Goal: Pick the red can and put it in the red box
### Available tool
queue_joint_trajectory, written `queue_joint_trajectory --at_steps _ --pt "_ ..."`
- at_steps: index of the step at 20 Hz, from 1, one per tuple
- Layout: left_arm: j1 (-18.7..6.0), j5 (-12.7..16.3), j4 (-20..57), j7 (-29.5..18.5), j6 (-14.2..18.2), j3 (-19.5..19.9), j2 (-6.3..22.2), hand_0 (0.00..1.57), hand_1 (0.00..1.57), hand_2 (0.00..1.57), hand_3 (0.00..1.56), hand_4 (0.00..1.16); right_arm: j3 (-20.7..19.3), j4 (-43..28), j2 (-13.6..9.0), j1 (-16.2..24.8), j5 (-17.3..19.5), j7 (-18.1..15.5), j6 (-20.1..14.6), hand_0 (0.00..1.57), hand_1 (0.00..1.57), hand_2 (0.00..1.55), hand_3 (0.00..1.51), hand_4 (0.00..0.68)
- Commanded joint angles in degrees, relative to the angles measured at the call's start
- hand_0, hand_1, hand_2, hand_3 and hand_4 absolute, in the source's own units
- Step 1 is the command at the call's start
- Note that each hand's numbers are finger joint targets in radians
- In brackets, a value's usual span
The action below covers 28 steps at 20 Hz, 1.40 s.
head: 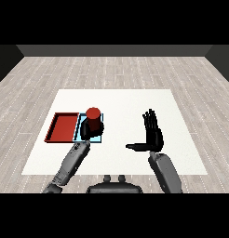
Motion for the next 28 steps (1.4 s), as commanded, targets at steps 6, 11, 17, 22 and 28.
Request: queue_joint_trajectory --at_steps 6,11,17,22,28 --pt "-1.8 -2.6 0.0 7.7 0.0 8.6 12.4 1.57 1.57 1.57 1.49 1.11 -7.2 1.8 -3.6 9.0 -3.4 -4.8 5.6 0.0 0.0 0.0 0.0 0.0" --pt "0.6 -5.8 6.7 11.3 -2.8 10.3 21.5 1.57 1.57 1.54 1.47 1.12 -6.6 -0.6 -2.5 11.4 -4.3 -3.8 5.2 0.0 0.0 0.0 0.0 0.0" --pt "-4.7 -7.4 27.2 14.9 -6.3 11.9 23.6 1.57 1.57 1.56 1.48 1.05 -10.7 6.1 -3.8 10.0 -5.5 -5.5 7.4 0.0 0.0 0.0 0.0 0.0" --pt "-8.6 -11.0 44.6 16.9 -6.6 11.9 25.0 1.51 1.51 1.43 1.36 0.97 -9.9 9.7 -1.3 8.1 -6.3 -7.8 8.6 0.0 0.0 0.0 0.0 0.0" --pt "-14.4 -14.5 59.9 18.5 -9.5 10.5 22.6 0.0 0.0 0.32 0.0 0.71 -10.1 14.3 -1.5 4.9 -3.3 -8.5 7.8 0.0 0.0 0.0 0.0 0.0"
